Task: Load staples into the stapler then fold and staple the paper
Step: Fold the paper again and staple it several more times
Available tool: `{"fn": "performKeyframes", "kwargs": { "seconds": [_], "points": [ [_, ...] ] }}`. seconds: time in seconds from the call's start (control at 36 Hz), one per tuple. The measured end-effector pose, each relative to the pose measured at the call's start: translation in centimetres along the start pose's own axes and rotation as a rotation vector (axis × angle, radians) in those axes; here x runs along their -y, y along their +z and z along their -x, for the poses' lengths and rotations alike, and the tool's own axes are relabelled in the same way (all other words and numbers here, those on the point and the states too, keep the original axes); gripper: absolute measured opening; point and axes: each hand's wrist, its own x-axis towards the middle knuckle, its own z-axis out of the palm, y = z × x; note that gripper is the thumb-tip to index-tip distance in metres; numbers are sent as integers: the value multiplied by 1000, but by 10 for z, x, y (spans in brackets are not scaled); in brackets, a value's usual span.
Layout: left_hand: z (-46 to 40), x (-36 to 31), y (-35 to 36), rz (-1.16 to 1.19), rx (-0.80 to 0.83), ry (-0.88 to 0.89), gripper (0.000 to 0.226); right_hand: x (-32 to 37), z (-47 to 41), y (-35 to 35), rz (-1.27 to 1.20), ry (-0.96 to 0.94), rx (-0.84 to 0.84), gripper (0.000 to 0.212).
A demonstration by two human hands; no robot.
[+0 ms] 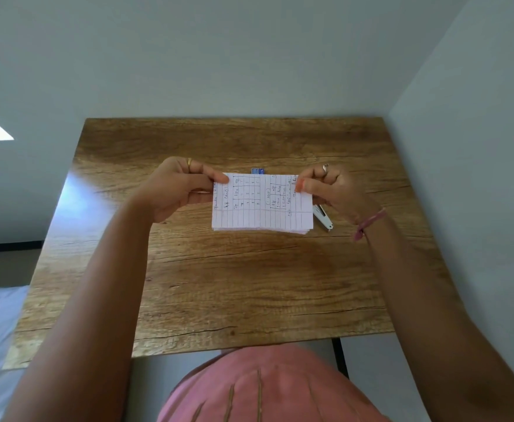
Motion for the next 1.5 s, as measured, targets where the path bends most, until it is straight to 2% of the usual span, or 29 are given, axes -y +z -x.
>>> {"fn": "performKeyframes", "kwargs": {
  "seconds": [0.03, 0.14, 0.31, 0.42, 0.56, 0.89, 1.14, 1.22, 1.39, 1.5],
  "points": [
    [0, 0, 0, 6, -9, 3, 39, 1, 0, 1, 10, 10, -9, 7],
    [-1, -2, 1, 41, -52, 0, 38, 3, -3, 4, 22, 29, -41, 21],
    [-6, -1, 9, 79, -130, -24, 9, 2, -8, 7, -89, 52, -68, 34],
    [-10, 1, 14, 177, -305, -22, 25, 2, -11, 7, -158, 69, -123, 42],
    [-13, 0, 15, 257, -375, -21, 34, 1, -15, 9, -146, 76, -186, 44],
    [-15, -4, 16, 241, -425, 19, 25, -1, -18, 11, -159, 89, -235, 43],
    [-15, 0, 16, 249, -440, 34, 23, -3, -16, 5, -130, 120, -179, 54],
    [-16, 1, 17, 244, -441, 35, 23, -2, -15, 3, -124, 130, -140, 51],
    [-15, 3, 19, 239, -405, 44, 25, 12, -19, -4, 72, 178, -14, 44],
    [-16, 4, 22, 219, -378, 29, 24, 32, -30, 5, 262, 150, 58, 32]
  ]
}}
